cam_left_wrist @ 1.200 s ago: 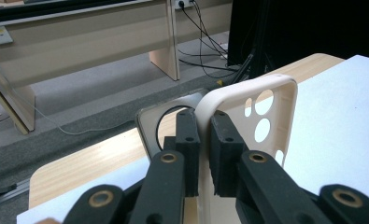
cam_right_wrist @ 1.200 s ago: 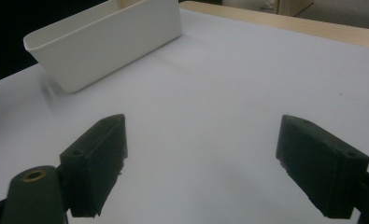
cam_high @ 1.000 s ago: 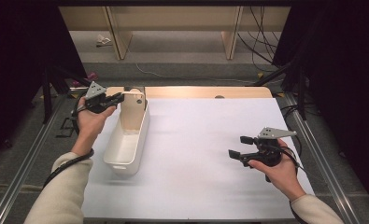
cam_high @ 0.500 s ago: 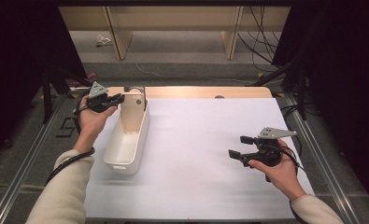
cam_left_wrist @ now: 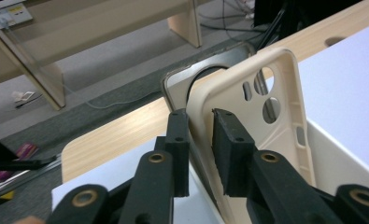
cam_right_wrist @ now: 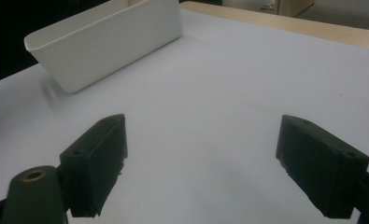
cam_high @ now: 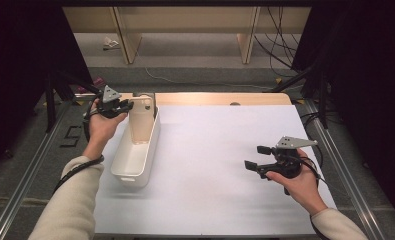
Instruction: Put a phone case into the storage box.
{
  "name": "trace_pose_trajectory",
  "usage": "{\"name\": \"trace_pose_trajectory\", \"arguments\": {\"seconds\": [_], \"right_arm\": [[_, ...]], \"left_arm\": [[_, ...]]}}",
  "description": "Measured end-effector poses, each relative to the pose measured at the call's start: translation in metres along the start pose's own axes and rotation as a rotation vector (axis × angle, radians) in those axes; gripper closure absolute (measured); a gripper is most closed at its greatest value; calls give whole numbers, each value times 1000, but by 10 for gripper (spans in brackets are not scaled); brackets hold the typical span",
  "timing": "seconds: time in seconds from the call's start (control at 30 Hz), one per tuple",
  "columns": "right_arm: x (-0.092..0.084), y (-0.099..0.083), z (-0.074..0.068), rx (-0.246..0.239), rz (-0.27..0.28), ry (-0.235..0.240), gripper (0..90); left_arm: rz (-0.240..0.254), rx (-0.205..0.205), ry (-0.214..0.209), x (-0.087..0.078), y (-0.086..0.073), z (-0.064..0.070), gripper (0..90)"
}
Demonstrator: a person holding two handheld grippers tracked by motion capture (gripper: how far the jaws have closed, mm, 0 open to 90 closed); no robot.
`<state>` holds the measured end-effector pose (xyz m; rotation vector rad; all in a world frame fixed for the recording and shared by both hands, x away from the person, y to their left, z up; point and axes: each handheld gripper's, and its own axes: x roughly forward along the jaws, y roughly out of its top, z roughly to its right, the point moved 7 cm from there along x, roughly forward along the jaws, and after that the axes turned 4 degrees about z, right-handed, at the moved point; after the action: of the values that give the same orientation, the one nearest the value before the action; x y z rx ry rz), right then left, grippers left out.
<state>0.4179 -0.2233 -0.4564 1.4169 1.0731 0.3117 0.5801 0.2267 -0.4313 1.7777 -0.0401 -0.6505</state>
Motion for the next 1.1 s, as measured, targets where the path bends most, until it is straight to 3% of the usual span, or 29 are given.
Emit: {"name": "trace_pose_trajectory", "arguments": {"seconds": [0.17, 0.3, 0.53, 0.83, 1.0, 1.1], "right_arm": [[0, 0, 0, -1, 0, 0, 174], [0, 0, 0, -1, 1, 1, 174], [0, 0, 0, -1, 0, 3, 174], [0, 0, 0, -3, -2, 4, 174], [1, 0, -1, -4, -2, 4, 174], [1, 0, -1, -3, -1, 3, 174]], "left_arm": [[-28, 44, 26, 3, 1, 1, 683], [-30, 86, 44, 5, 4, 2, 689], [-47, 108, 61, 5, 8, 4, 654], [-17, 95, 56, -7, 22, 4, 605], [-4, 81, 52, -14, 26, 1, 683], [-6, 47, 46, -17, 25, 3, 702]]}}
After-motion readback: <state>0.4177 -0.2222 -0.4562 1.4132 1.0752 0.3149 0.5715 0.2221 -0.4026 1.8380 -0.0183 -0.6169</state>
